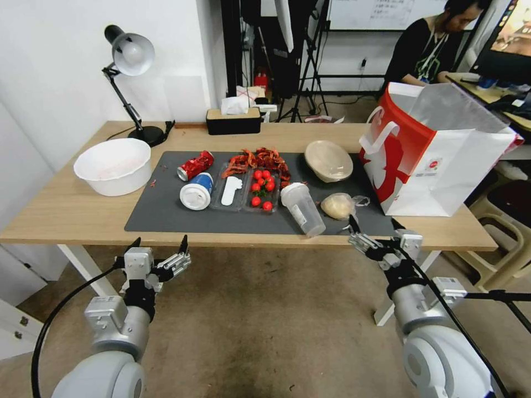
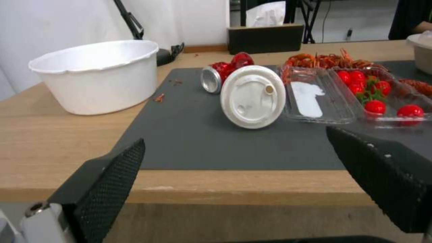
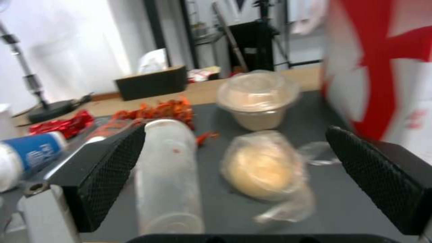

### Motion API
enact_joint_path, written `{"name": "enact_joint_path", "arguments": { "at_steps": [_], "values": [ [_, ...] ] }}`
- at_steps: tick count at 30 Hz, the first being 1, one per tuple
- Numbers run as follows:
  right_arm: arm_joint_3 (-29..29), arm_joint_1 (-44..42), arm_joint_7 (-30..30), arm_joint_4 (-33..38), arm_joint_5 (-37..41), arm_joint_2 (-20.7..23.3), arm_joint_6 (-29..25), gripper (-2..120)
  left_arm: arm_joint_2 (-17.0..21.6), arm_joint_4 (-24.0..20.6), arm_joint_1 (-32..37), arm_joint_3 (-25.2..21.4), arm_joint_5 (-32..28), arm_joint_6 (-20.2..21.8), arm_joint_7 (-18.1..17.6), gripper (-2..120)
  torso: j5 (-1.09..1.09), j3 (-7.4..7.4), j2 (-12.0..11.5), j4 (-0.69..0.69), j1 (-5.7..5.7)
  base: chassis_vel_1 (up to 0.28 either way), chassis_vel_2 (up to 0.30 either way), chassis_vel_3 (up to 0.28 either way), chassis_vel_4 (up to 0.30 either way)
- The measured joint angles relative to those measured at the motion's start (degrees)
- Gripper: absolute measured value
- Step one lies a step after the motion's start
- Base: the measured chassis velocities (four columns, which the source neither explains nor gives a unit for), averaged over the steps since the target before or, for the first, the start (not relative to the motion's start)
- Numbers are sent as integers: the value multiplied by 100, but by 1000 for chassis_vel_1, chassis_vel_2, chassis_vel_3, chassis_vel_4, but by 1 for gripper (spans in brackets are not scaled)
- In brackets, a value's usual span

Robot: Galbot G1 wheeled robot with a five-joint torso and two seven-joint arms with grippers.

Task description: Pick up the trash from the table and place it into the takeout bag.

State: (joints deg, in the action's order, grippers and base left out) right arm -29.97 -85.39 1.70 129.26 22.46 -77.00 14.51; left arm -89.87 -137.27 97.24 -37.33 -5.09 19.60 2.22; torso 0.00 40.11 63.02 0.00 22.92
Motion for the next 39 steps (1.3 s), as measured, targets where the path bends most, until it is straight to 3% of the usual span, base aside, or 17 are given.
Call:
{"name": "enact_joint_path", "arguments": {
  "at_steps": [10,16,25,28,31,39],
  "values": [
    [782,831,-19,-834,476,579,154,100,-94,10,45,-12,96,-104,0,100,1,0,0,0,0,0,0,0,0],
    [1083,1159,260,-1062,515,578,537,100,-146,7,117,-39,177,-195,-1,100,0,0,0,0,0,0,0,0,0],
    [1331,1305,429,-1267,489,505,689,98,-182,-31,205,-80,225,-312,-8,100,0,0,0,0,0,0,0,0,0],
    [1350,1316,474,-1279,487,485,719,93,-192,-33,217,-88,233,-336,-10,100,0,0,0,0,0,0,0,0,0],
    [1378,1317,548,-1294,485,476,802,76,-212,-34,228,-87,255,-366,-13,100,0,-1,0,0,0,0,0,0,0],
    [1372,1284,578,-1294,485,465,827,51,-214,-15,215,-77,276,-375,-16,100,0,-1,0,0,0,0,0,0,0]
  ]
}}
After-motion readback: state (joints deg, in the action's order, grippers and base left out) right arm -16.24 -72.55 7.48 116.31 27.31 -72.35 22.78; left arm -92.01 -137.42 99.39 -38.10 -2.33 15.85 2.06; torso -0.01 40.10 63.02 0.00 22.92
